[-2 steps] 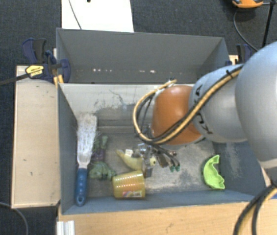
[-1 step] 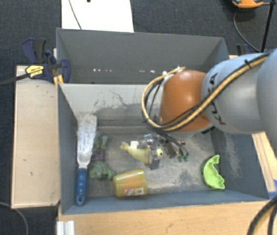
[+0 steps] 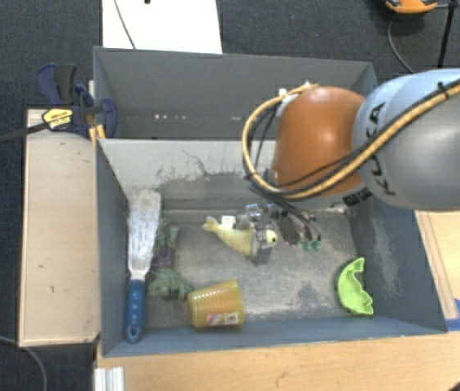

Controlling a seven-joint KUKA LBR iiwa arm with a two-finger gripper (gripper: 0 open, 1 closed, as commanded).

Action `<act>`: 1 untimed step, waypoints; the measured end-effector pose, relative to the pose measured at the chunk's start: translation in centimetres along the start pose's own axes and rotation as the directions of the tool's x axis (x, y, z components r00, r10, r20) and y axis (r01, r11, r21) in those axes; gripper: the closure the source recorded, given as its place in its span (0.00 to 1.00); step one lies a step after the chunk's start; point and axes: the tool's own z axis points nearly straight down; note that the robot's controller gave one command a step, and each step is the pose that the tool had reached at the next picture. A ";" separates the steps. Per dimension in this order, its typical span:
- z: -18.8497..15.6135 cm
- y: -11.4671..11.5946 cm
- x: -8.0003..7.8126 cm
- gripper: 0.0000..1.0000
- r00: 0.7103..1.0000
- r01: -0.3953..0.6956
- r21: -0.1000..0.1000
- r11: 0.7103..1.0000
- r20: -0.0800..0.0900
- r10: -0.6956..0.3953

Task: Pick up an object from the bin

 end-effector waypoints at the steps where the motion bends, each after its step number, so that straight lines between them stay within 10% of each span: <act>1: -6.0 0.7 -0.3 1.00 1.000 -0.005 -0.001 1.000 0.001 0.005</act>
Offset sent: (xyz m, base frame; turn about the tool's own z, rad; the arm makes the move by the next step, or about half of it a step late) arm 0.0116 0.0234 0.1643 -0.0309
